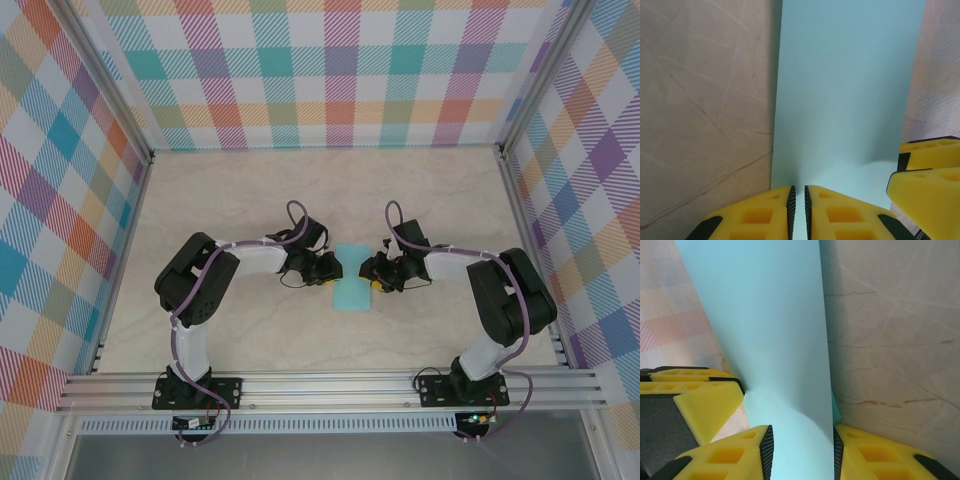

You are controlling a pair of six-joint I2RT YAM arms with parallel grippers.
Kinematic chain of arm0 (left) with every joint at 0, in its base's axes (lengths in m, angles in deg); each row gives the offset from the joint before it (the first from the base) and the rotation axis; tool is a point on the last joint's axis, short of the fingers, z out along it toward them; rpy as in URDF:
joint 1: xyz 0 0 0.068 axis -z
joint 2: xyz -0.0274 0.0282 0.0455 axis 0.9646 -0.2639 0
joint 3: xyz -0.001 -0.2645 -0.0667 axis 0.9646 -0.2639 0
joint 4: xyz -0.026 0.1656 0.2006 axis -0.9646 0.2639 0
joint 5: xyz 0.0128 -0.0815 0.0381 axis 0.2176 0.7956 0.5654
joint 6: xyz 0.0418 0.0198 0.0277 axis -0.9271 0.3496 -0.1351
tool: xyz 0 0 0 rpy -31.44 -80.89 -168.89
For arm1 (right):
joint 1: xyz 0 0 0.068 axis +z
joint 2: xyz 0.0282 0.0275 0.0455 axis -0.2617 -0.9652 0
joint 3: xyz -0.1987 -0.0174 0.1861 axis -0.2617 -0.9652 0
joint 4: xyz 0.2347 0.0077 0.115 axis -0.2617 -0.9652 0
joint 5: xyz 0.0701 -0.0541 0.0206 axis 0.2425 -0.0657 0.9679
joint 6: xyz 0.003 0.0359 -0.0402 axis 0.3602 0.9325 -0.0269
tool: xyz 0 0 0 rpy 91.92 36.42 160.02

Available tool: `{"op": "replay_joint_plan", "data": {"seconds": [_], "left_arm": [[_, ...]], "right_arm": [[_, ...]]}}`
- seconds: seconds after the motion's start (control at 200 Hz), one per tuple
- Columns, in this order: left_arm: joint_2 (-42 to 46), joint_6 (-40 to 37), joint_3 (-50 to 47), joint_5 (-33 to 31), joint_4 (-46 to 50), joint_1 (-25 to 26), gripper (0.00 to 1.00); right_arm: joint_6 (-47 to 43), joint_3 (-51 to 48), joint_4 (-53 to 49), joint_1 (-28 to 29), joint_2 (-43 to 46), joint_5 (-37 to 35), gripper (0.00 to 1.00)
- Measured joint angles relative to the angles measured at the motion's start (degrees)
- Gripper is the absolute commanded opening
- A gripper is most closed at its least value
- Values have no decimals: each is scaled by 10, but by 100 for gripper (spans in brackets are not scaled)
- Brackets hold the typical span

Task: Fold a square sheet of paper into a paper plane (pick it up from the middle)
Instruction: Third fold the triangle at the center of the table.

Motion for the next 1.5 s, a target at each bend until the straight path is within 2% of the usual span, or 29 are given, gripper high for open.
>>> {"op": "replay_joint_plan", "data": {"seconds": [0.245,0.38,0.505,0.555,0.635,0.785,0.935,1.09,1.365,1.5], "left_arm": [[3,-14,0,2,-1,0,22],[34,-47,-17,-17,10,6,30],[91,-91,-36,-40,32,20,41],[118,-115,-43,-50,38,33,47],[147,-146,-44,-73,50,59,50],[165,-215,-38,-132,82,140,56],[146,-261,-21,-185,116,206,58],[105,-291,6,-246,129,243,59],[70,-313,22,-351,136,272,59],[70,-313,22,-386,132,273,55]], "right_arm": [[-13,1,-24,0,2,-9,20],[-12,1,-26,0,3,-8,13],[-8,1,-26,0,8,-6,12],[-8,1,-26,0,10,-3,12],[-5,1,-26,-1,12,2,12],[1,1,-26,-3,12,11,12],[1,8,-34,-3,12,13,12],[1,13,-34,-3,12,17,12],[1,13,-37,-3,12,22,13],[1,13,-38,-3,12,23,13]]}}
